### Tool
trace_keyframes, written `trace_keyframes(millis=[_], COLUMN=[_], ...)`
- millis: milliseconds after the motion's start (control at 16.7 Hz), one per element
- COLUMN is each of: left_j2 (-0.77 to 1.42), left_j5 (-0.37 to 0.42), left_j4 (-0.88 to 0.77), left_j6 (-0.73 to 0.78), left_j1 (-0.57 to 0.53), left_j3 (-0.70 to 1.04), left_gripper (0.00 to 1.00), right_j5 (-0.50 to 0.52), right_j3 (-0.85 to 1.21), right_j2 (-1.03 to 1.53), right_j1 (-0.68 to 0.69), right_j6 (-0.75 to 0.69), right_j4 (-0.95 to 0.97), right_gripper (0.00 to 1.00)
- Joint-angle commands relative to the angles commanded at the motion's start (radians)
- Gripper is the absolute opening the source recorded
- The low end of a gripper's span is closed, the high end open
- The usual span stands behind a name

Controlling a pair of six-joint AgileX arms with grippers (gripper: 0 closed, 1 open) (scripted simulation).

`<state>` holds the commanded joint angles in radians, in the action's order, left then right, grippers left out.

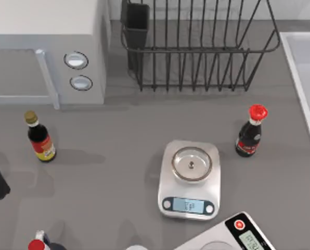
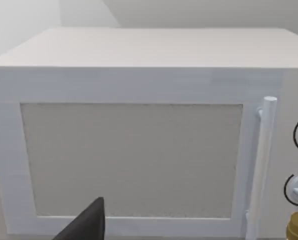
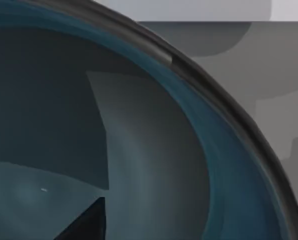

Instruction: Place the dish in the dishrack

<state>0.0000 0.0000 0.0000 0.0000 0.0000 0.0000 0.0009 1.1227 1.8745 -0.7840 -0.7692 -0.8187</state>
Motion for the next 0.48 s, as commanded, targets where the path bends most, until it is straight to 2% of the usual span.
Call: trace_keyframes(millis=[480], left_j2=[0.0], left_j5=[0.0], left_j4=[0.0], left_j6=[0.0], left_j1=[0.0], left_j3=[0.0], left_gripper=[1.0], right_j5=[0.0], right_j3=[0.0], right_j2=[0.0], right_j1=[0.0], right_j6=[0.0], right_j4=[0.0], right_gripper=[0.32])
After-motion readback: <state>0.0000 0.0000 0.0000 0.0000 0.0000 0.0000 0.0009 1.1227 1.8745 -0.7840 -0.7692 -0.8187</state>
